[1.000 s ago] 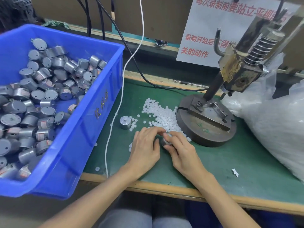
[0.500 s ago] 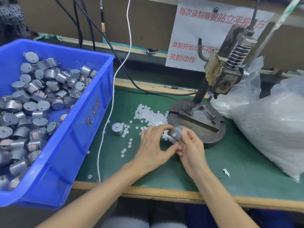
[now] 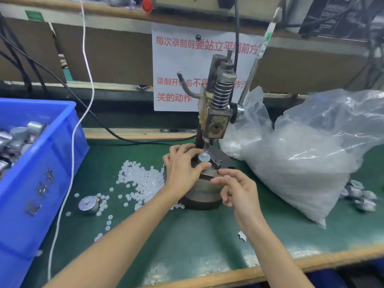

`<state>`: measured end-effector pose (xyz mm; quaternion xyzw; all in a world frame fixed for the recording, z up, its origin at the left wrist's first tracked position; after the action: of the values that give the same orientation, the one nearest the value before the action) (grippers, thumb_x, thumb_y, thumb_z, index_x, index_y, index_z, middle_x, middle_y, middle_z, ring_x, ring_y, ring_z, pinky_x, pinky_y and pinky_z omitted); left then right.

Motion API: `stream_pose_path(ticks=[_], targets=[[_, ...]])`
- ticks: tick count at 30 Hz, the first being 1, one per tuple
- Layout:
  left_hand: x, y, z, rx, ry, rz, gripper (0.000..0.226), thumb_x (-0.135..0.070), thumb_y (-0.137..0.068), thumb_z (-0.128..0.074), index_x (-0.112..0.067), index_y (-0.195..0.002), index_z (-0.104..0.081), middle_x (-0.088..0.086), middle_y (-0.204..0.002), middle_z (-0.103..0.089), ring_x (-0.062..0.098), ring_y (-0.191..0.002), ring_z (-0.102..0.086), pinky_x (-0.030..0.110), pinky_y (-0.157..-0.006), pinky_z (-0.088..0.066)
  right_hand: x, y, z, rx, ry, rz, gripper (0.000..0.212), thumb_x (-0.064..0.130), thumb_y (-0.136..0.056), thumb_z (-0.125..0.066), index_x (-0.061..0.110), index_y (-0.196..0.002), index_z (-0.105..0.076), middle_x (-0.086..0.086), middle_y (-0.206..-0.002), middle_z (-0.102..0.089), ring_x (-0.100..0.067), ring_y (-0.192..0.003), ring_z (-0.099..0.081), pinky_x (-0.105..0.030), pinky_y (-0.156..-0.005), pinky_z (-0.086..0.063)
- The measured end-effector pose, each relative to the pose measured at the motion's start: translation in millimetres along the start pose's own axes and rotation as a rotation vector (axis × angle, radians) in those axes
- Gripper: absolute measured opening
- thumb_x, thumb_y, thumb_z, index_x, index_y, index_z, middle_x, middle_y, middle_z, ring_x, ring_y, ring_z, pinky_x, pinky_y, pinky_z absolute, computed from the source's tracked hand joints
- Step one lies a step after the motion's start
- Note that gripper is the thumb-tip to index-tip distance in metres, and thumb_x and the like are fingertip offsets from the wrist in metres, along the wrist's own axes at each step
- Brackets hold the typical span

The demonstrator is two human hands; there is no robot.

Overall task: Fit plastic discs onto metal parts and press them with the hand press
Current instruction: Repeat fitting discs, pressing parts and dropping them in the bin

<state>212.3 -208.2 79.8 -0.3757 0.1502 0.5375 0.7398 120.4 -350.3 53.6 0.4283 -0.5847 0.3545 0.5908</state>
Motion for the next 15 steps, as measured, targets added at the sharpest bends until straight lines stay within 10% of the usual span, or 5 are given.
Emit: stream_pose_path(ticks=[9, 15], targets=[[-4, -6, -3, 0.004, -0.044, -0.029, 0.045, -0.056, -0.074, -0.066, -0.032, -0.112, -0.065, -0.013, -0.107, -0.063, 0.011, -0.101, -0.040, 0.024, -0.077, -0.013, 211, -63, 22, -0.310, 0.057, 0.643, 0.023, 0.006, -0.092, -0.049, 0.014, -0.106, -0.065, 0.005, -0.095, -0.067, -0.005, -0.076, -0.056, -0.021, -0.068, -0.048], [-4, -6, -3, 0.019, -0.062, -0.023, 0.044, -0.056, -0.076, -0.064, -0.031, -0.113, -0.064, -0.013, -0.107, -0.063, 0.010, -0.100, -0.040, 0.024, -0.077, -0.012, 247, -61, 4, -0.200, -0.016, 0.687, 0.005, 0.015, -0.090, -0.058, 0.012, -0.093, -0.060, 0.002, -0.076, -0.056, -0.003, -0.055, -0.043, -0.018, -0.055, -0.037]])
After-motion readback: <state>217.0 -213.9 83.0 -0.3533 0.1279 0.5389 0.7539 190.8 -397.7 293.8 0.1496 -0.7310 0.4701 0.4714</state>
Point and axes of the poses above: each hand's wrist, its own y-axis away from the middle knuckle, its own z-axis out of the back of the hand, x = y × z, the point moved 10 cm from there along -y, towards the middle knuckle
